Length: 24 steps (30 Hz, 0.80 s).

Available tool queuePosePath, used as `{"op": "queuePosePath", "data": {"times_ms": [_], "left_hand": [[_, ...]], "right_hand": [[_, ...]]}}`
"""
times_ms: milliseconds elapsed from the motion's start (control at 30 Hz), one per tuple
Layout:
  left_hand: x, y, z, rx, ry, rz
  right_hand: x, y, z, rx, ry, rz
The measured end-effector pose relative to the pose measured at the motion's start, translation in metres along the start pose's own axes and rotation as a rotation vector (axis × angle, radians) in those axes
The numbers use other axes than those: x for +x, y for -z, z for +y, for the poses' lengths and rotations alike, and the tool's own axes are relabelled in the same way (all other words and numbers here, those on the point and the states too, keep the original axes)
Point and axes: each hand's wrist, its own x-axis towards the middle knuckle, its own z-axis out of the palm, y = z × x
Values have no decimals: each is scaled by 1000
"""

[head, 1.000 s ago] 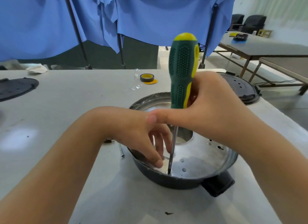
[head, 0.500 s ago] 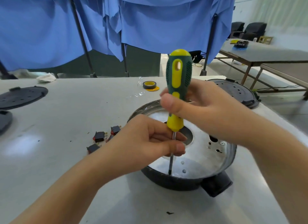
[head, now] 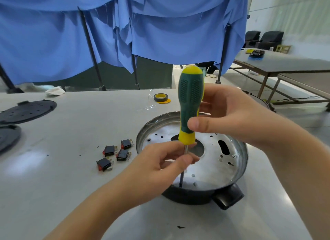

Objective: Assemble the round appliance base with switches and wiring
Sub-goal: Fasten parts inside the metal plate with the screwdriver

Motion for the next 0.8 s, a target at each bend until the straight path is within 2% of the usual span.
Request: {"op": "queuePosePath", "data": {"times_ms": [167, 333, 433, 533, 633, 733, 800], "left_hand": [[1, 0, -2, -39, -19, 194], [0, -3, -1, -155, 26, 194], [-1, -5, 0, -135, 22, 166], [-2, -5, 1, -111, 18, 149], [-2, -3, 0, -141, 43, 138], [-1, -4, 0, -112, 30, 117], [-1, -3, -1, -99, 25, 109]], "right_hand": [[-1, -11, -6, 21, -4, 39], [4, -19, -4, -264, 42, 271], [7, -23, 1, -269, 31, 317], [6, -18, 5, -221, -12, 155], [3, -7, 7, 16, -88, -45], [3, -1, 11, 269, -95, -125], [4, -3, 13, 282, -65, -112]]}}
